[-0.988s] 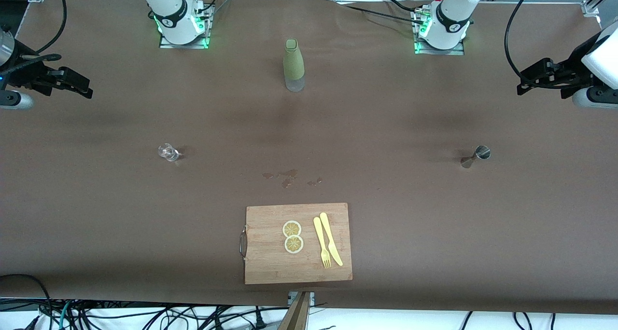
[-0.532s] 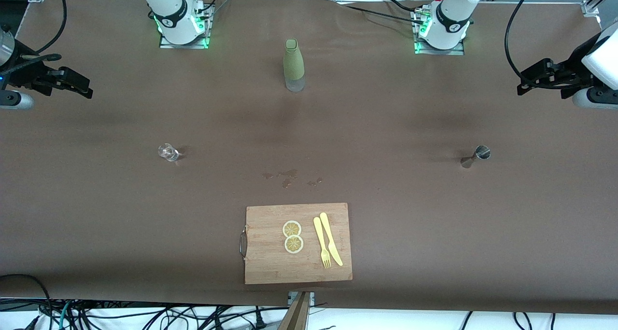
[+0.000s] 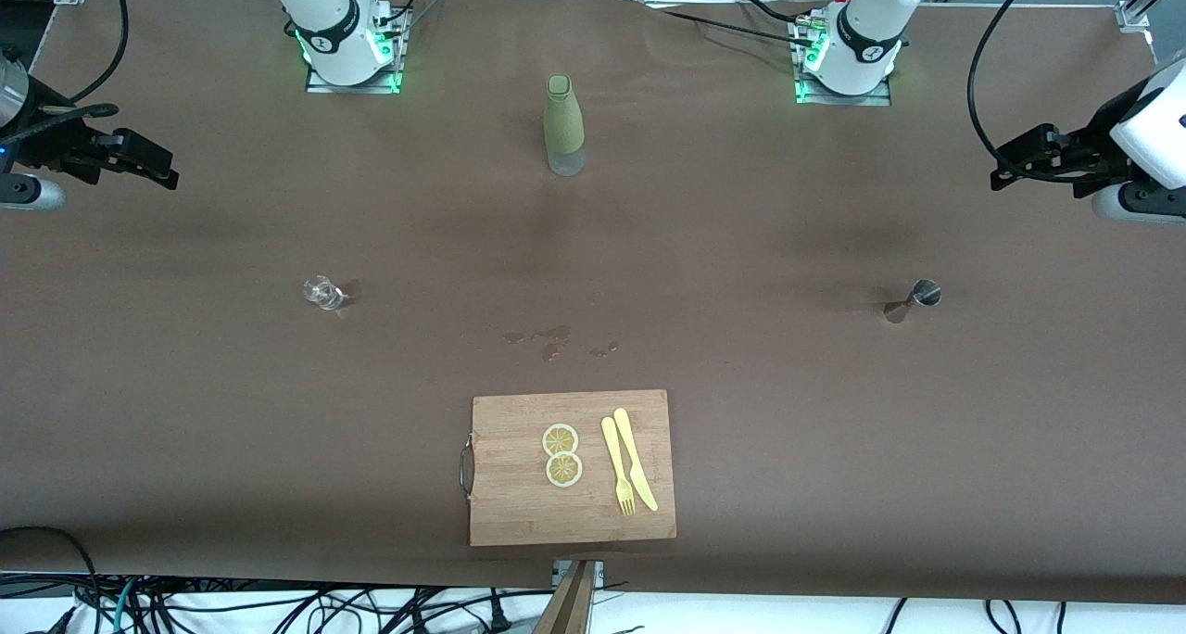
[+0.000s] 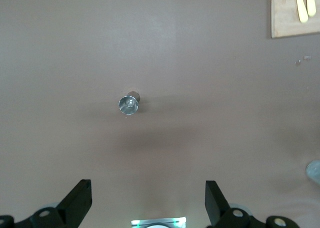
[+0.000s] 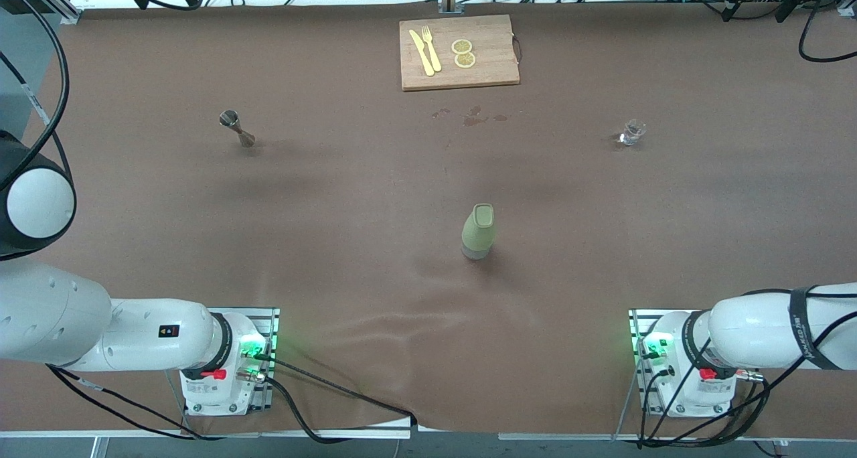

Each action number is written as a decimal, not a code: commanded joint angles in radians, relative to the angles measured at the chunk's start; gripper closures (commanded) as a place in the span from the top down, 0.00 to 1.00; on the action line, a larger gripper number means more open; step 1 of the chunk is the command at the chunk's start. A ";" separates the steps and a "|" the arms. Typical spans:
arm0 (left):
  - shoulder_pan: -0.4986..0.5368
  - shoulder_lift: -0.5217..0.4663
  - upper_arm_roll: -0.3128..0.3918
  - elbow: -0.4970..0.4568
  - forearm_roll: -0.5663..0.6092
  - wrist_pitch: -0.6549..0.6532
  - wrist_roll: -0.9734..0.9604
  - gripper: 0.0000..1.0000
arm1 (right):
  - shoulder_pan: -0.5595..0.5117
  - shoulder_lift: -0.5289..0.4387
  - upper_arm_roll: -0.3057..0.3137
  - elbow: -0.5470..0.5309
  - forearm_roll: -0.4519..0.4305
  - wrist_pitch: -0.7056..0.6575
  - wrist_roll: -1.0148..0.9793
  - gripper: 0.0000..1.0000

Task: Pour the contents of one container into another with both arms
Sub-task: 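Move both grippers down toward the glass beaker and steel jigger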

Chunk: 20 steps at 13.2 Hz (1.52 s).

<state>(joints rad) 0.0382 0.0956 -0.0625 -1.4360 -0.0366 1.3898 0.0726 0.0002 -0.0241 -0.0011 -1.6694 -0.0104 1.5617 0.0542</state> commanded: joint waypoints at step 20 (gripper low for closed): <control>0.411 0.642 0.317 -0.162 -0.764 -0.114 1.916 1.00 | -0.364 0.393 -0.034 0.008 0.487 0.052 -1.411 1.00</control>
<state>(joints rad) 0.4266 0.6760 0.2536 -1.5899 -0.7265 1.2868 1.8013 -0.3241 0.3080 -0.0444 -1.6719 0.3964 1.6073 -1.1886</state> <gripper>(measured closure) 0.000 0.000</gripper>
